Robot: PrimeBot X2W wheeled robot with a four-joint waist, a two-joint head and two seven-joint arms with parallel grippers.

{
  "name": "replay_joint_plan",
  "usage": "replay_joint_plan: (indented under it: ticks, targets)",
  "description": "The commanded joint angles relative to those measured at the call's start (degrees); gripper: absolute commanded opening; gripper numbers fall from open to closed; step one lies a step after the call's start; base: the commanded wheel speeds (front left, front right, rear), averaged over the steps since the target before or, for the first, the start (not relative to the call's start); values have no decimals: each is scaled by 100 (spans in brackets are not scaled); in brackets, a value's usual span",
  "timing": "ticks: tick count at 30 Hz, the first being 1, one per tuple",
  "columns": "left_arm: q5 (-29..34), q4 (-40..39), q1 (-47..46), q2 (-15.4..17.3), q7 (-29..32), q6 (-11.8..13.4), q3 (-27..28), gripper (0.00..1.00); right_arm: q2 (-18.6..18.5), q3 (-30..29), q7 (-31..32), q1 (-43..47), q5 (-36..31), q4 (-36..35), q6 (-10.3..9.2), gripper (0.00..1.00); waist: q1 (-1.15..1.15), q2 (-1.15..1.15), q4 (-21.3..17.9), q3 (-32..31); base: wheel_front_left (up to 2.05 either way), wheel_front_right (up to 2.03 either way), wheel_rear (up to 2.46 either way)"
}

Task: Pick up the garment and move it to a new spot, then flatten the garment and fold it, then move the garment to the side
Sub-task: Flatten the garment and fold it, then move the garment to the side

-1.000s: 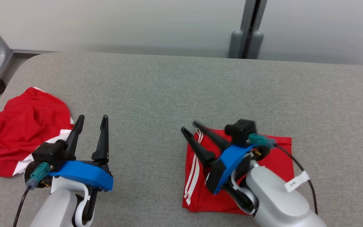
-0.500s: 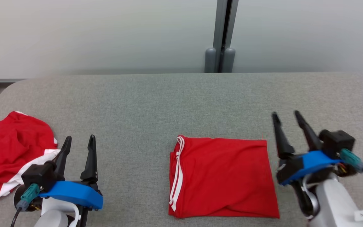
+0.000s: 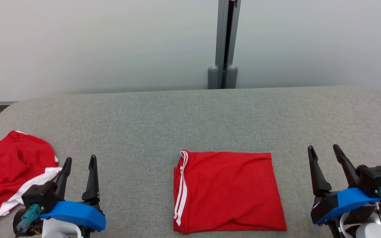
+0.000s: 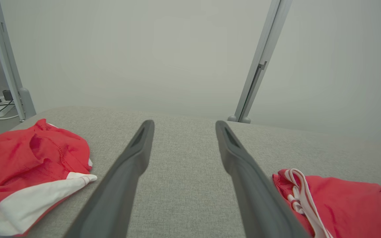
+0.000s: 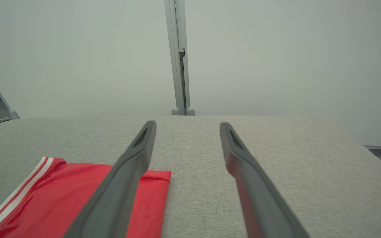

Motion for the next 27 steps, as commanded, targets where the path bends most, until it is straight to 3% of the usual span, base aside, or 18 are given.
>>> replay_joint_plan:
  ticks: [1, 27]
  targets:
    - [26, 19, 31, -3, -31, 17, 16, 100, -9, 17, 30, 113, 44, -77, 0, 100, 0, 0, -8, -14, 0, 0, 0]
    - [43, 329, -235, 36, 8, 35, -67, 100, -9, 173, 234, 367, 295, -149, 0, 100, 0, 0, -34, -8, 0, 0, 0]
